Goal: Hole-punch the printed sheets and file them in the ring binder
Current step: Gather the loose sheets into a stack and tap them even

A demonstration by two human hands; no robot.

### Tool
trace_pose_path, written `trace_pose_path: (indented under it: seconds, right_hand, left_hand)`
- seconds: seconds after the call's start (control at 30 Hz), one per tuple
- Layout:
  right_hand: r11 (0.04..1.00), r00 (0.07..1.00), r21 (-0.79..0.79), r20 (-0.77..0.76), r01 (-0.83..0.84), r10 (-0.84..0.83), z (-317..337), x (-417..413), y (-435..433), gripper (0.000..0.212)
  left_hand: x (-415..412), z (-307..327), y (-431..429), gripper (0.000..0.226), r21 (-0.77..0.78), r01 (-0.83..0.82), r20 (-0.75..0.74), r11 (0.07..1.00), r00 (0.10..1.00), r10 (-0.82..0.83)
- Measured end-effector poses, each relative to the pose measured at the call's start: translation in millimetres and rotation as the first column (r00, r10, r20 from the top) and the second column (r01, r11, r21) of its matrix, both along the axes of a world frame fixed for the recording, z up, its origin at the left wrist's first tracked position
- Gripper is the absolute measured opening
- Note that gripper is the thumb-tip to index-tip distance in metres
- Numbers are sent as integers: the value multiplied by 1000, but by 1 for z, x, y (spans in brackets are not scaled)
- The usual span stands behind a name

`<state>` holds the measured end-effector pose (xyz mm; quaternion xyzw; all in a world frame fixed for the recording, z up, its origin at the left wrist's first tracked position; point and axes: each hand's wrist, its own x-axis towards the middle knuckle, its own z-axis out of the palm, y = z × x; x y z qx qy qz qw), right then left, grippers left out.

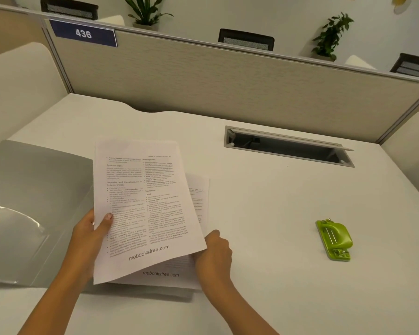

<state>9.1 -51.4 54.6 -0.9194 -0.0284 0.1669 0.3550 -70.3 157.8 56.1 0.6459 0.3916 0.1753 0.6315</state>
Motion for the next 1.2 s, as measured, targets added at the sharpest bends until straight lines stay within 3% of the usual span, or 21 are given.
trace_pose_path:
  seconds: [0.13, 0.3, 0.53, 0.6, 0.73, 0.83, 0.9, 1.0, 1.2]
  right_hand:
    - [982, 992, -178, 101, -59, 78, -3, 0, 4, 16]
    - [930, 972, -364, 197, -48, 127, -5, 22, -10, 27]
    - [925, 977, -379, 203, 23, 59, -2, 37, -18, 31]
    - [929, 973, -370, 215, -1, 87, -5, 30, -15, 43]
    - [889, 960, -458, 246, -10, 138, -10, 20, -3, 39]
    - [869, 980, -495, 163, -15, 111, -8, 24, -2, 39]
    - [882, 994, -471, 84, -26, 74, -7, 28, -6, 58]
    - [935, 996, -354, 85, 14, 17, -10, 32, -16, 60]
    - [998, 989, 21, 134, 64, -66, -13, 46, -44, 22]
  left_hand:
    - [-5, 0, 2, 24, 1, -15, -20, 1000, 1000, 15]
    - [-9, 1, 0, 30, 13, -28, -39, 1000, 999, 29]
    - [-10, 2, -8, 34, 47, -25, -66, 999, 997, 28]
    - [-10, 3, -10, 35, 45, -25, -68, 999, 997, 28]
    - [-11, 2, -13, 35, 31, -39, -70, 999, 997, 41]
    - [-12, 0, -15, 34, 26, -49, -60, 998, 997, 50]
    - [-13, -2, -16, 33, 28, -48, -54, 998, 997, 49]
    - [-13, -4, -16, 31, 45, -53, -61, 998, 997, 55]
    - [-14, -6, -14, 28, 44, -55, -48, 998, 997, 57]
